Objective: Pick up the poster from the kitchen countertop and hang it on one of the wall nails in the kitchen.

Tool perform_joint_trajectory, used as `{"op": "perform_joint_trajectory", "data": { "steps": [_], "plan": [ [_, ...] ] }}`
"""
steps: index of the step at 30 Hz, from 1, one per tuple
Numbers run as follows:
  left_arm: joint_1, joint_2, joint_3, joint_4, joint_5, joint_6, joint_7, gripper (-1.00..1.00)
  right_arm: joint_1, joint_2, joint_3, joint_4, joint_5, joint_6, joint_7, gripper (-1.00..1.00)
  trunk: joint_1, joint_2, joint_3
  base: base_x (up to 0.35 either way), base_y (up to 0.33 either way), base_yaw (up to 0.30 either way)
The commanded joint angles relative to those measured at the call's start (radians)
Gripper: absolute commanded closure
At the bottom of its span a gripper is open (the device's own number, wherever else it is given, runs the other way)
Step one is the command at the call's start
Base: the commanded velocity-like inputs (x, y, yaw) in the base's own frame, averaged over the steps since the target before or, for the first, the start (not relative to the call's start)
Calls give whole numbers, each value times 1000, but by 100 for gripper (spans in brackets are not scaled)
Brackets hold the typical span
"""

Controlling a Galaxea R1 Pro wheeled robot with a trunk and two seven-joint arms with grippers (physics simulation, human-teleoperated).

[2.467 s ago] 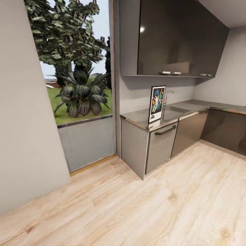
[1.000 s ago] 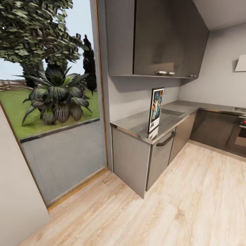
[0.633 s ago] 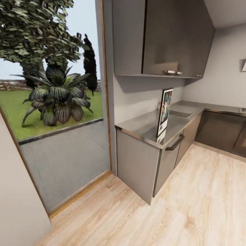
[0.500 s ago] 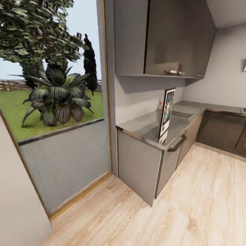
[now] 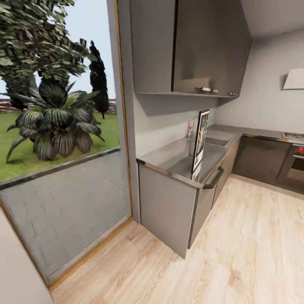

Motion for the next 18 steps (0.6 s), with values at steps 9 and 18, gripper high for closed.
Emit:
{"op": "perform_joint_trajectory", "data": {
  "steps": [9,18],
  "plan": [
    [0,0,1,-4,1,-1,-1,-100,0,13,2,-51,1,-10,0,-100,0,0,-1,112,115,-18],
    [0,0,42,-4,4,-3,-15,-100,0,58,8,-458,1,8,-6,-100,0,0,-1,7,7,-1]
  ]
}}
